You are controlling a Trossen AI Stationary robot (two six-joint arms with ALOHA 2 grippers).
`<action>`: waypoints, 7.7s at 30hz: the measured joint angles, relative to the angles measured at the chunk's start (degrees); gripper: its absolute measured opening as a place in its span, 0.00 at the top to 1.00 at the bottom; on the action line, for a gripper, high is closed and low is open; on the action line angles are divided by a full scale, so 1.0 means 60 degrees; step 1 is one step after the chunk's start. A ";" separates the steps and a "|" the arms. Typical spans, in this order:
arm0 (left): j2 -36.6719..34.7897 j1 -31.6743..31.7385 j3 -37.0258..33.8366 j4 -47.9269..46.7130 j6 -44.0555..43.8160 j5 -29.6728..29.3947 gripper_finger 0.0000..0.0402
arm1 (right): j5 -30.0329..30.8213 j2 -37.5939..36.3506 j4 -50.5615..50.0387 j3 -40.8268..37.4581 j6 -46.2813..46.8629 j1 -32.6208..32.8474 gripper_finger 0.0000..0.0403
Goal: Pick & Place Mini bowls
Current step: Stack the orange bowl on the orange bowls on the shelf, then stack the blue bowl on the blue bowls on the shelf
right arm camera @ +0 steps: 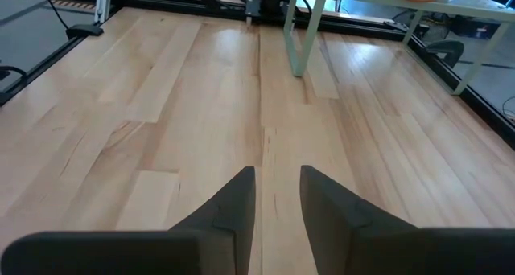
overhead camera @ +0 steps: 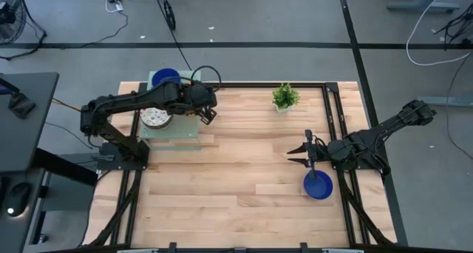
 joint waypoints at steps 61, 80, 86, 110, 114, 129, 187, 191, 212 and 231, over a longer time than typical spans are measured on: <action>0.3837 -0.5682 -0.3839 1.4160 0.3402 -0.0384 0.86 | -0.3151 0.2085 -0.2128 0.1644 0.3616 0.1474 0.66; 0.3847 -0.5385 -0.3839 1.4202 0.3592 -0.0489 0.86 | -0.4394 0.5981 -0.6570 0.4280 0.7681 0.4405 0.52; 0.3847 -0.5355 -0.3839 1.4224 0.3588 -0.0485 0.86 | -0.4302 0.6715 -0.6797 0.4280 0.7662 0.4472 0.61; 0.3825 -0.5019 -0.3847 1.6469 0.5562 0.4055 0.68 | -0.5515 0.6925 -0.1899 0.4288 -0.2465 0.0214 0.99; 0.3825 -0.4788 -0.3847 1.6471 0.5517 0.4398 0.53 | -0.6475 0.6925 -0.1208 0.4288 -0.3560 -0.0524 0.99; 0.3825 -0.4291 -0.3839 1.5826 0.4487 0.6350 0.75 | -0.6557 0.6929 -0.0973 0.4284 -0.4463 -0.0936 0.99; -0.1279 0.3359 0.1016 0.0703 0.3553 0.0799 0.98 | -0.3464 0.5941 0.7528 -0.0149 -0.2750 -0.0077 0.87; -0.1275 0.3748 0.0162 0.1185 0.3223 0.0803 0.99 | -0.3464 0.5941 0.7493 -0.0149 -0.2750 -0.0077 0.87; -0.1413 0.4328 -0.1118 0.2039 0.2270 0.0708 0.96 | -0.3461 0.5945 0.7329 -0.0149 -0.2571 -0.0081 0.86; -0.1402 0.4331 -0.1118 0.1881 0.1972 0.0766 0.94 | -0.3461 0.5945 0.7326 -0.0149 -0.2528 -0.0081 0.86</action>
